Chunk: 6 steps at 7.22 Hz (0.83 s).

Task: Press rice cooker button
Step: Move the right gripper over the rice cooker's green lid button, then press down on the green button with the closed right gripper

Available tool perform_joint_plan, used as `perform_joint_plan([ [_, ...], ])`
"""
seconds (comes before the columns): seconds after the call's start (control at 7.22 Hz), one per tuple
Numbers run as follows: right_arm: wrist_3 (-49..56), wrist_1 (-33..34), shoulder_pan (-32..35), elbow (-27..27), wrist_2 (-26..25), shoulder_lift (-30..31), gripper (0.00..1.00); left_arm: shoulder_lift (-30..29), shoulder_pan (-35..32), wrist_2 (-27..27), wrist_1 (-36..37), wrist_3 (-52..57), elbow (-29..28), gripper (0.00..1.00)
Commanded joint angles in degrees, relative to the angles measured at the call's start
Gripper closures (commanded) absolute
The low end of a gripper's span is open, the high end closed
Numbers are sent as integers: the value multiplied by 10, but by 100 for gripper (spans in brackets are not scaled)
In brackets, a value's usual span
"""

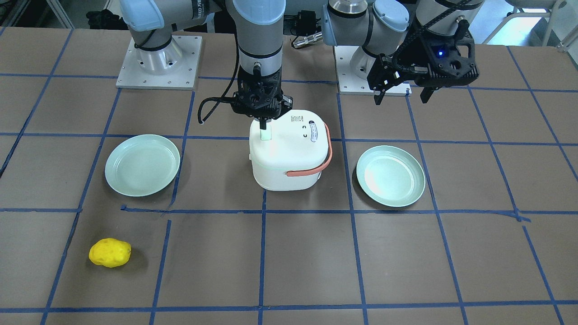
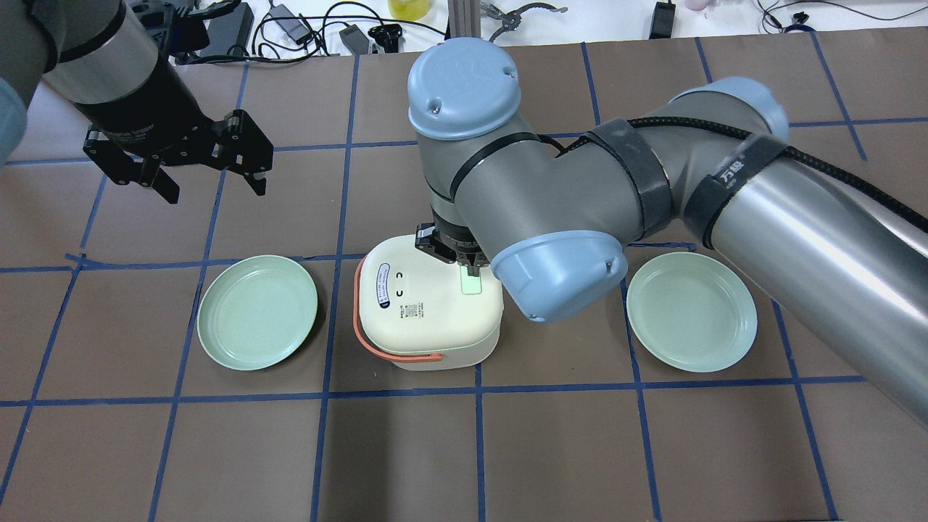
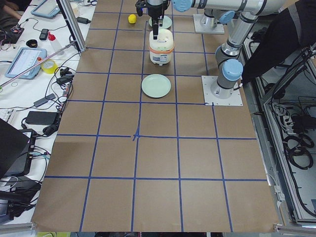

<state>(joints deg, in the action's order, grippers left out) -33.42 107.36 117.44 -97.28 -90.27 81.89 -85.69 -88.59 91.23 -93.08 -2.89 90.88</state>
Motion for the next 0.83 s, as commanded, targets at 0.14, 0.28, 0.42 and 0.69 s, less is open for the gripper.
perform_joint_plan([
  [0.14, -6, 47, 9, -22, 3, -11, 100, 0, 0, 0, 0, 1, 0, 0],
  [0.28, -3, 53, 9, -22, 2, -13, 100, 0, 0, 0, 0, 0, 0, 0],
  [0.42, 2, 52, 9, -20, -5, -13, 100, 0, 0, 0, 0, 0, 0, 0],
  [0.69, 4, 51, 9, -22, -7, -12, 100, 0, 0, 0, 0, 1, 0, 0],
])
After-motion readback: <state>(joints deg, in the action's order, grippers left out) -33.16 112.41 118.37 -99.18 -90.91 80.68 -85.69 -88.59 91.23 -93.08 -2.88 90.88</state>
